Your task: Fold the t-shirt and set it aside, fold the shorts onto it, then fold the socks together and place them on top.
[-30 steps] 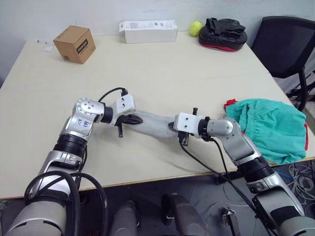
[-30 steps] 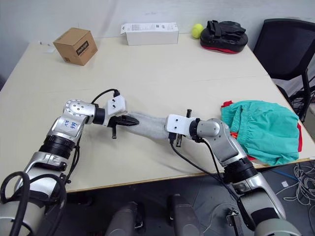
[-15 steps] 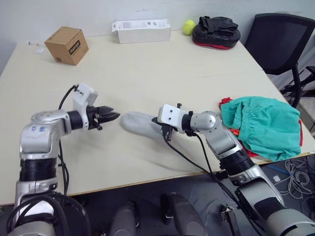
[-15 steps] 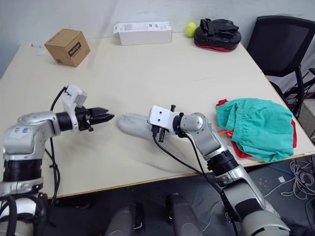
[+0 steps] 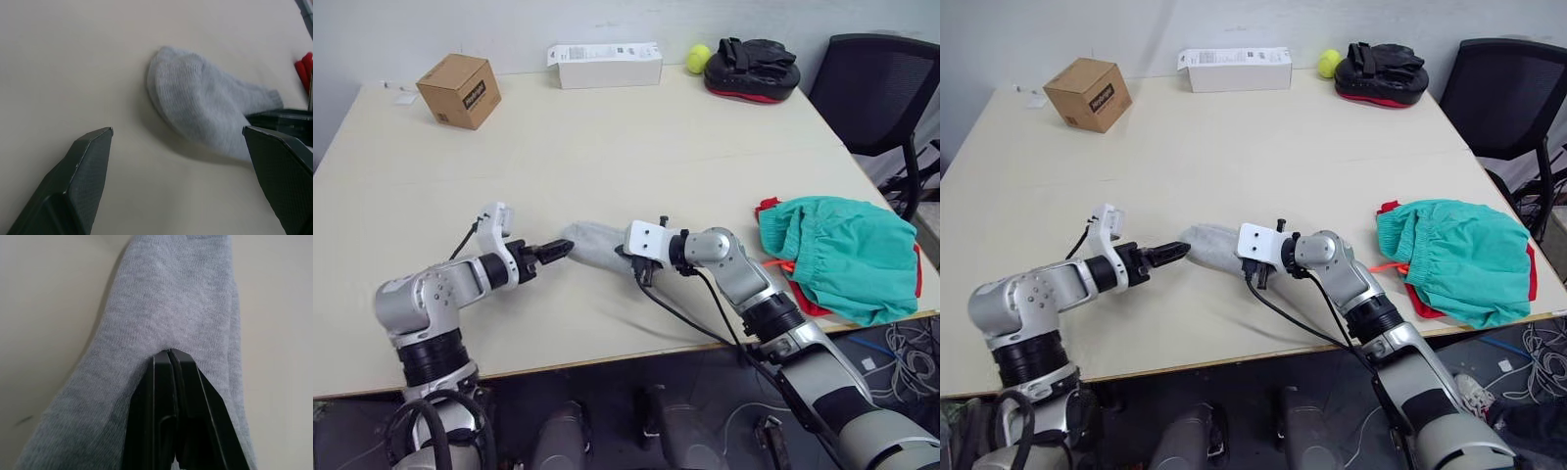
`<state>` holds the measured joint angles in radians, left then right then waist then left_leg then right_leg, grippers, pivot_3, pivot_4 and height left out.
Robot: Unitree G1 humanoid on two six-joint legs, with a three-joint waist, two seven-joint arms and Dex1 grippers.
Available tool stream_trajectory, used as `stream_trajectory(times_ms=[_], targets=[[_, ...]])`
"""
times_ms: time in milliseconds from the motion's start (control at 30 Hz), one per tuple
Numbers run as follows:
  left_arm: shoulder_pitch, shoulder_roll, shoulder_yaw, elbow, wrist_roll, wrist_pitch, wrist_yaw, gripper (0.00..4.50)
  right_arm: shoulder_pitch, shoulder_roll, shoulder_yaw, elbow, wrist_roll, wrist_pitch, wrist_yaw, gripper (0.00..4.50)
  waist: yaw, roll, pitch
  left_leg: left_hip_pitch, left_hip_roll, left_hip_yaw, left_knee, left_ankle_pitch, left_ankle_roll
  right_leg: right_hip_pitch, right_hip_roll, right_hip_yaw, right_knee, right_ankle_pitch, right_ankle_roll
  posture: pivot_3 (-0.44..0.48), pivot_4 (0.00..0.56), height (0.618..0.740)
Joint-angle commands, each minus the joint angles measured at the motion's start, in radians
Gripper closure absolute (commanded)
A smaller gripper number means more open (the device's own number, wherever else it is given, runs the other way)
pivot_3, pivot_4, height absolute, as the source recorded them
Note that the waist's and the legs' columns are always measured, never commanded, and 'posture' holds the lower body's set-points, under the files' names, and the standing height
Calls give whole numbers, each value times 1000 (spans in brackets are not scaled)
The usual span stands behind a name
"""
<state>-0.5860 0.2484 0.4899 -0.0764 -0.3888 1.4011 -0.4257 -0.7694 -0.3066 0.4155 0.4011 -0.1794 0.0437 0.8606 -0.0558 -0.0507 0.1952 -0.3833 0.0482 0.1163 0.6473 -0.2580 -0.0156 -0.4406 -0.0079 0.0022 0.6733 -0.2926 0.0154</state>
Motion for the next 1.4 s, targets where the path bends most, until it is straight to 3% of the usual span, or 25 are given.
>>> stream_trajectory(times_ms=[33, 133, 300, 600, 833, 1067, 1300, 1400], targets=[[-39, -28, 10, 98, -13, -34, 47, 37, 16, -6, -1, 2, -8, 12, 6, 4500, 0, 0, 0, 1, 0, 0, 0, 0, 0, 1, 0, 0, 0, 0, 0, 0, 150, 740], [-93, -74, 50, 193, -28, -51, 93, 37, 25, -15, -7, -17, -3, 18, 11, 4500, 3, 0, 0, 8, 0, -1, -2, -1, 0, 10, 0, -1, -3, 0, 0, 0, 150, 740], [-129, -109, 70, 212, -76, -44, 117, 1614, 35, -25, -14, -38, -2, 30, 8, 4500, 2, 0, 0, 12, 0, -2, -4, -4, -6, 16, 0, -3, -10, 0, 1, 0, 150, 740], [-138, -49, -3, 150, -127, -48, 80, 4476, 46, -29, -17, -52, -6, 43, -1, 4500, 0, 0, 0, 10, 1, -1, -4, -5, -10, 14, 0, -3, -11, 0, 1, 0, 150, 740], [-170, 107, -286, -37, -206, -50, -99, 4493, 60, -30, -16, -49, -9, 41, -7, 4500, -1, 0, 0, 10, 1, 0, -6, -4, -11, 14, 0, -2, -12, 0, 1, 0, 150, 740], [-167, 136, -593, -63, -94, -216, -121, 4493, 74, -28, -23, -54, -7, 48, -22, 4500, 0, 0, 0, 13, 0, 1, -13, -2, -12, 14, 0, 0, -14, 0, 1, 0, 150, 740], [-186, 91, -619, 35, -57, -275, -106, 4493, 109, -59, -49, -121, 2, 78, -17, 4500, 2, 0, 0, 13, -1, 1, -14, 2, -6, 14, 0, 1, -14, 0, 1, 0, 150, 740], [-189, 93, -612, 52, -61, -275, -115, 3618, 127, -79, -57, -155, 9, 92, -15, 4500, 3, 0, 0, 13, -1, 1, -15, 3, -5, 14, 0, 1, -15, 0, 1, 0, 150, 740]])
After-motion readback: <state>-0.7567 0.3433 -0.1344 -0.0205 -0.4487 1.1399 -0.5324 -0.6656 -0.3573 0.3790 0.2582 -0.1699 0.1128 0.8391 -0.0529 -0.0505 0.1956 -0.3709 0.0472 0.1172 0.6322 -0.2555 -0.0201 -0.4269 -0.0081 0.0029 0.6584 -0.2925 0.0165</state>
